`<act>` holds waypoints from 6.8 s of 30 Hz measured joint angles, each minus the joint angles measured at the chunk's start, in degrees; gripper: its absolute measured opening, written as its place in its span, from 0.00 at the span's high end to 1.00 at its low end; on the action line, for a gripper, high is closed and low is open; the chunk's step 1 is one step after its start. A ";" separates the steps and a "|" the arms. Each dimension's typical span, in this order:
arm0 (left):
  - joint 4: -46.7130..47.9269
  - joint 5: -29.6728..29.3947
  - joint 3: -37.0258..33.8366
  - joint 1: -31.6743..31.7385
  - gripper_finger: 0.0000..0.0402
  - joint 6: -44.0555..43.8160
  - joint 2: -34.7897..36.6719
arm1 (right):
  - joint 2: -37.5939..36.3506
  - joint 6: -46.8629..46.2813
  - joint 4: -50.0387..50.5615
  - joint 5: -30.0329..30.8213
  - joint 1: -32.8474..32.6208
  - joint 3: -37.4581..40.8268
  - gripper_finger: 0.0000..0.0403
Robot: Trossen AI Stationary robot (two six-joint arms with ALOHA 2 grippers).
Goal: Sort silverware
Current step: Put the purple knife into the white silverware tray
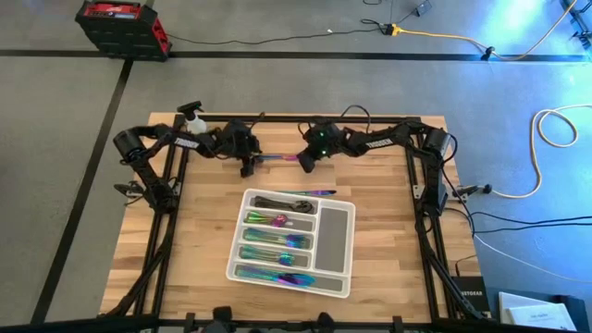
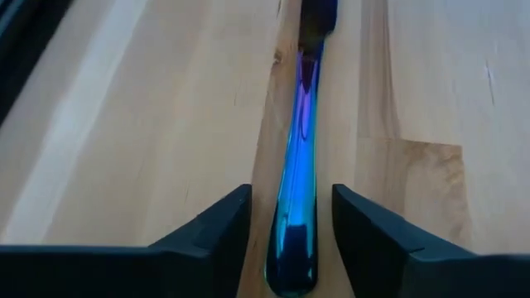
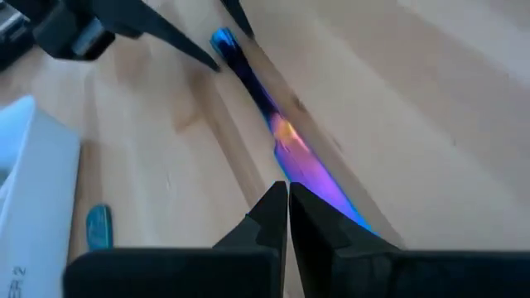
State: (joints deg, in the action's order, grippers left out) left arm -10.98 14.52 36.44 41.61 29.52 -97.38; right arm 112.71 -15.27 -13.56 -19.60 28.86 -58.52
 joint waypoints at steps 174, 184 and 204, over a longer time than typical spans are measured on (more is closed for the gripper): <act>23.74 -6.11 6.11 -11.63 0.81 -9.55 3.21 | 4.35 41.35 39.51 -0.23 -4.85 -26.26 0.99; 30.30 -6.56 9.84 -11.56 0.81 -7.54 3.08 | 4.28 46.70 45.96 0.71 -4.86 -26.27 0.99; 32.01 -4.17 10.04 -11.52 0.81 -8.78 3.17 | 1.99 57.77 50.21 1.25 -9.87 -27.08 0.32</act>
State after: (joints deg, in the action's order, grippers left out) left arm 21.04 10.35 46.48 30.09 20.73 -94.21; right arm 114.69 42.50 36.65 -18.35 18.99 -85.60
